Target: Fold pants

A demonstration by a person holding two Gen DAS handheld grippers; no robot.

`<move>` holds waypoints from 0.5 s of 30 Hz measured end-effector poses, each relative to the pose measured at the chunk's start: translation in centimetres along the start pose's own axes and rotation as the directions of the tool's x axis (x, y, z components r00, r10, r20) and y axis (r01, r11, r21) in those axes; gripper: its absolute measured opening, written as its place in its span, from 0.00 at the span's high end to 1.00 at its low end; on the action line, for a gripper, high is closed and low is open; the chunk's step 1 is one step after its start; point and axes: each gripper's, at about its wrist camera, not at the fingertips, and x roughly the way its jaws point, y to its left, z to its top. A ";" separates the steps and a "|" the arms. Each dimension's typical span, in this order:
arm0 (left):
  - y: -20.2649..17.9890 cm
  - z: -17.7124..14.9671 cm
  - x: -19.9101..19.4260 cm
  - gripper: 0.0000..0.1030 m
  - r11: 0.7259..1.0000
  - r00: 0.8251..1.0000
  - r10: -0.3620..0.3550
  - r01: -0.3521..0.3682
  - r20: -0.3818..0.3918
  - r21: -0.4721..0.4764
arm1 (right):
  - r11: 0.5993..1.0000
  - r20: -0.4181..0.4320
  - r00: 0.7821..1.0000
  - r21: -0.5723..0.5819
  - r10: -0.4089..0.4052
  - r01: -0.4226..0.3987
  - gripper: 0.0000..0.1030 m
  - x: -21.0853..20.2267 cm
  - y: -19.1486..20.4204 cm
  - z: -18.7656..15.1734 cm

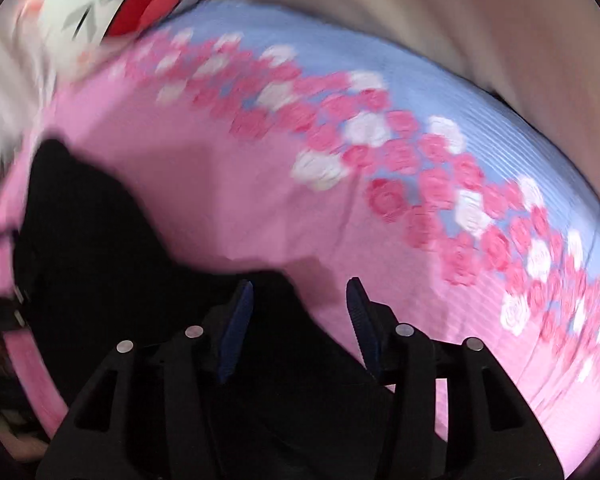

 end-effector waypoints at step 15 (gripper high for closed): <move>0.9 0.1 0.0 0.05 0.997 0.998 -0.064 0.063 0.029 0.037 | 0.989 0.107 0.992 0.143 -0.062 0.046 0.95 -0.2 -1.2 2.9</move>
